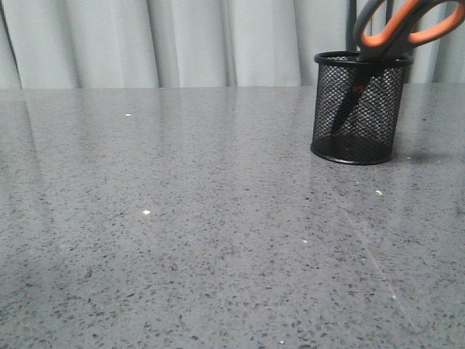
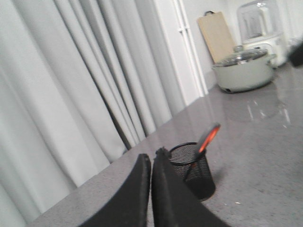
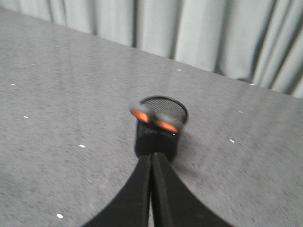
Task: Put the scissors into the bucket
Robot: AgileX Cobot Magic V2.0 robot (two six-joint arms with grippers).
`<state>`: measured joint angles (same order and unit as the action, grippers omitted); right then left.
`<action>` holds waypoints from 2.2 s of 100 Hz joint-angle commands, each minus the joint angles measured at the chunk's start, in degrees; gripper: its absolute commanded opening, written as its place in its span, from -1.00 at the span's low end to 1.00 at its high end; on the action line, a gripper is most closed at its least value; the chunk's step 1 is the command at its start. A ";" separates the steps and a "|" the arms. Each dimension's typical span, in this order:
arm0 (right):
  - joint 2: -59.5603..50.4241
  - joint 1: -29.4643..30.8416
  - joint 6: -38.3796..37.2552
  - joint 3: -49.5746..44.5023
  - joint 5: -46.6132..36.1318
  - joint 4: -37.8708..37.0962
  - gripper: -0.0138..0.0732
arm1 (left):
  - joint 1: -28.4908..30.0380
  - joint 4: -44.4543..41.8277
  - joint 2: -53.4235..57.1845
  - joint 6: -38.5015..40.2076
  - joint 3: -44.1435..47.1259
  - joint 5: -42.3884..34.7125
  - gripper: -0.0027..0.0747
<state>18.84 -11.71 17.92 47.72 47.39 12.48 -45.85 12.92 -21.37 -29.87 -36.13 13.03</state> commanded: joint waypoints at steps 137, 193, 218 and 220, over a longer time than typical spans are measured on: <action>-18.07 0.25 -4.18 -14.35 -4.03 -7.01 -0.79 | 15.19 -7.36 8.15 6.09 19.04 -18.81 -0.98; -18.07 0.25 -4.18 -14.35 -4.03 -7.01 -0.79 | 38.03 -8.02 22.00 19.84 35.39 5.47 -0.98; -18.07 0.25 -4.18 -14.35 -4.03 -7.01 -0.79 | 38.16 -8.02 22.00 19.84 38.49 3.27 -0.98; -18.07 0.25 -4.18 -14.35 -4.03 -7.01 -0.79 | 38.16 -8.02 22.00 19.84 38.49 3.37 -0.98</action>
<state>-0.74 -11.71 13.73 32.28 47.46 5.54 -7.74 4.85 0.17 -10.66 -0.17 19.94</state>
